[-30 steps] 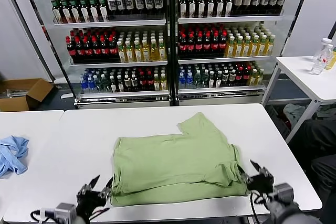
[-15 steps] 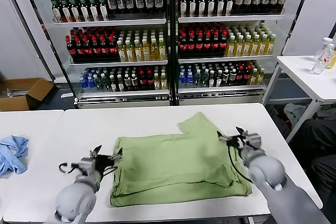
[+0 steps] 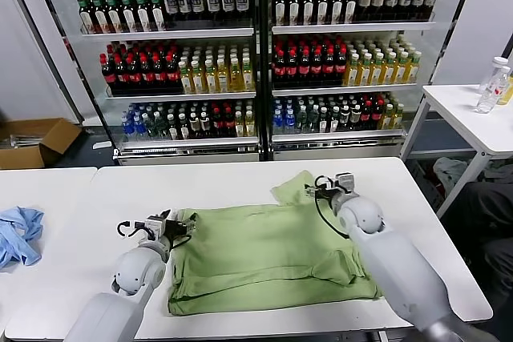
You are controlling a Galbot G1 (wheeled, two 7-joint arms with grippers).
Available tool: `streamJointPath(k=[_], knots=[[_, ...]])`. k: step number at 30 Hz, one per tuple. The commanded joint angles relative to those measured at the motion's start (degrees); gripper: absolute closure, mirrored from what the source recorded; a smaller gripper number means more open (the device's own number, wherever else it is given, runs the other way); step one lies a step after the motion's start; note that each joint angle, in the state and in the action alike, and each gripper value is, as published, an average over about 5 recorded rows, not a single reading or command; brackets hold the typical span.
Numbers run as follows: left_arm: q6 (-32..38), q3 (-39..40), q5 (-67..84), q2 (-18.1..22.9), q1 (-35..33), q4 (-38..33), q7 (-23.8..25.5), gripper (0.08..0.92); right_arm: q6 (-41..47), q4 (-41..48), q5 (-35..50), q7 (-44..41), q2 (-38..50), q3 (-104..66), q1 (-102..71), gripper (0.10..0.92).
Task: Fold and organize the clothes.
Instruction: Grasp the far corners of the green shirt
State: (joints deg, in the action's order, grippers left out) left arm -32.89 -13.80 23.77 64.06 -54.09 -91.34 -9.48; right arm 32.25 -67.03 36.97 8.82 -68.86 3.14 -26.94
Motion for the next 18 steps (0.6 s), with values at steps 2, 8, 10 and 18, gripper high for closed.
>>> streamJointPath(k=[2, 8, 10, 18], knots=[[-0.2, 2.2, 1.6, -0.3, -0.1, 1.3, 1.3, 0.424, 0.8, 10.7, 2.1, -2.0, -4.2, 3.9, 5.3, 0.379], [-0.2, 1.0, 3.0, 0.1, -2.4, -0.9, 1.5, 0.597, 0.3, 5.3, 3.7, -2.4, -2.7, 3.3, 3.5, 0.553], [-0.2, 0.2, 4.2, 0.0, -3.2, -1.9, 1.7, 0.658, -0.8, 1.7, 3.7, -2.2, -1.5, 3.2, 2.5, 0.613], [1.4, -4.5, 12.4, -1.0, -4.6, -5.5, 1.9, 0.879, -7.1, -9.7, 4.1, -1.9, 3.4, 0.4, -1.3, 0.83]])
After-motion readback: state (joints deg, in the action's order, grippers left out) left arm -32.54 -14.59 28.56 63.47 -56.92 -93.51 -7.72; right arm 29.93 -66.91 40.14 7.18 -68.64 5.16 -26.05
